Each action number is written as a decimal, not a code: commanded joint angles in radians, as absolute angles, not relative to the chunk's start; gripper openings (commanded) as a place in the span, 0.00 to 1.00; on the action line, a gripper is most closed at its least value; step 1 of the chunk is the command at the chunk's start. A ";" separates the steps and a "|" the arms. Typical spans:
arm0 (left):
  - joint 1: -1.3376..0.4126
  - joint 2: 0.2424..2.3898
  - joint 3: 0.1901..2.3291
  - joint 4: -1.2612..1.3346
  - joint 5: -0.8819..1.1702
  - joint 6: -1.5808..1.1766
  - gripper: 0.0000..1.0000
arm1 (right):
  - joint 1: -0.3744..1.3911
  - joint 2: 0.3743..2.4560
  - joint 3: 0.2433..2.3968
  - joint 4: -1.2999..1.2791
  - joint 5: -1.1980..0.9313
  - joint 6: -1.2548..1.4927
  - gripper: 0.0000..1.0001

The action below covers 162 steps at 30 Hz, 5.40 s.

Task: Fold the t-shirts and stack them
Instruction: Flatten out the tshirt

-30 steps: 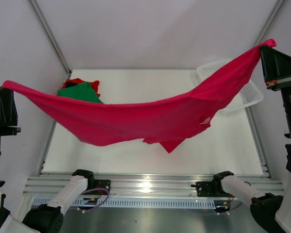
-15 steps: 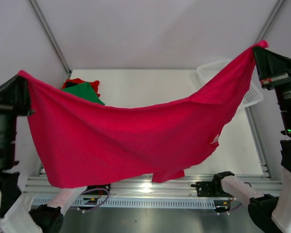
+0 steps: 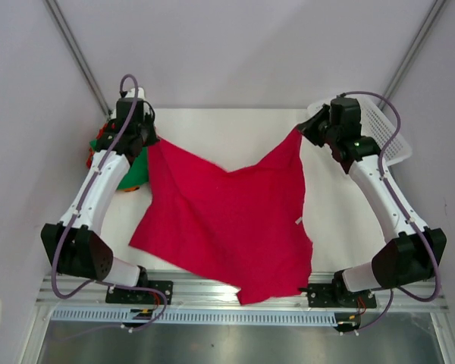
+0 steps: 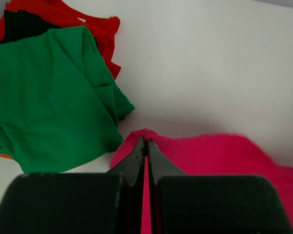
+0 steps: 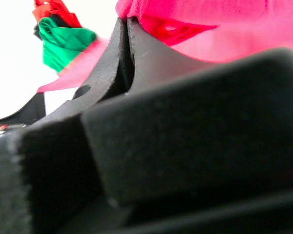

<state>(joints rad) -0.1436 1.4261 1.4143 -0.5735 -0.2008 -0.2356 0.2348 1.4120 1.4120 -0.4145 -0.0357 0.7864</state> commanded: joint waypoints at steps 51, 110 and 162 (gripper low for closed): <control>-0.255 1.686 1.563 -0.641 -0.041 -0.407 0.08 | 0.303 1.835 1.323 -0.030 0.095 0.710 0.40; -0.305 1.129 1.373 -0.647 0.140 -0.456 0.64 | 0.488 1.328 0.574 -0.452 -0.018 0.951 0.42; -0.295 1.123 1.508 -0.689 0.158 -0.385 0.69 | 0.638 1.669 1.078 -0.649 0.031 0.537 0.40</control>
